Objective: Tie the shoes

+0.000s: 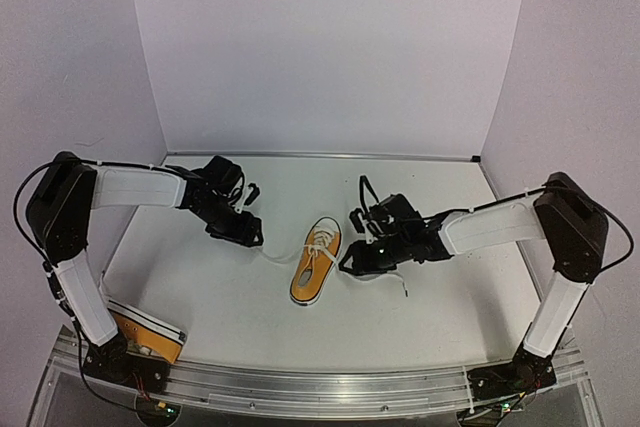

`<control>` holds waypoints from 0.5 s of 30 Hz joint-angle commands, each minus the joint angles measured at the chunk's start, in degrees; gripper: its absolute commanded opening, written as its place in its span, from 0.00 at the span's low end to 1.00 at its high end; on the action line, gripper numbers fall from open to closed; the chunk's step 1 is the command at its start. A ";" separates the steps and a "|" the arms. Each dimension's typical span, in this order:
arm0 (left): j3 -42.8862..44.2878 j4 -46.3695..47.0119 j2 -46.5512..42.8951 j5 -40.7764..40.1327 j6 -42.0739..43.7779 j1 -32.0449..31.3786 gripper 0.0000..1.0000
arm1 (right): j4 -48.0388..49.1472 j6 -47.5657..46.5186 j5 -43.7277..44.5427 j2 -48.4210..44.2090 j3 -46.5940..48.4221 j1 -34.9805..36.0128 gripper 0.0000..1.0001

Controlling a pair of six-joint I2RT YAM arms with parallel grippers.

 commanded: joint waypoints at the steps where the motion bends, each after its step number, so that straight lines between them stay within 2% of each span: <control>1: -0.78 1.68 -3.45 -0.58 -0.20 -0.07 0.73 | 0.25 -3.75 5.49 2.39 6.17 -2.86 0.37; 4: -1.04 1.64 -4.38 -0.85 0.18 -0.03 0.81 | 0.04 -5.28 4.14 6.60 9.48 -3.89 0.37; 6: -1.27 1.61 -5.17 -0.63 0.58 -0.03 0.98 | 0.04 -6.17 2.47 9.32 11.89 -3.95 0.37; 15: -3.88 5.19 -9.25 -1.01 -1.20 -0.03 1.00 | -0.50 -7.67 -0.22 16.13 20.74 -3.94 0.36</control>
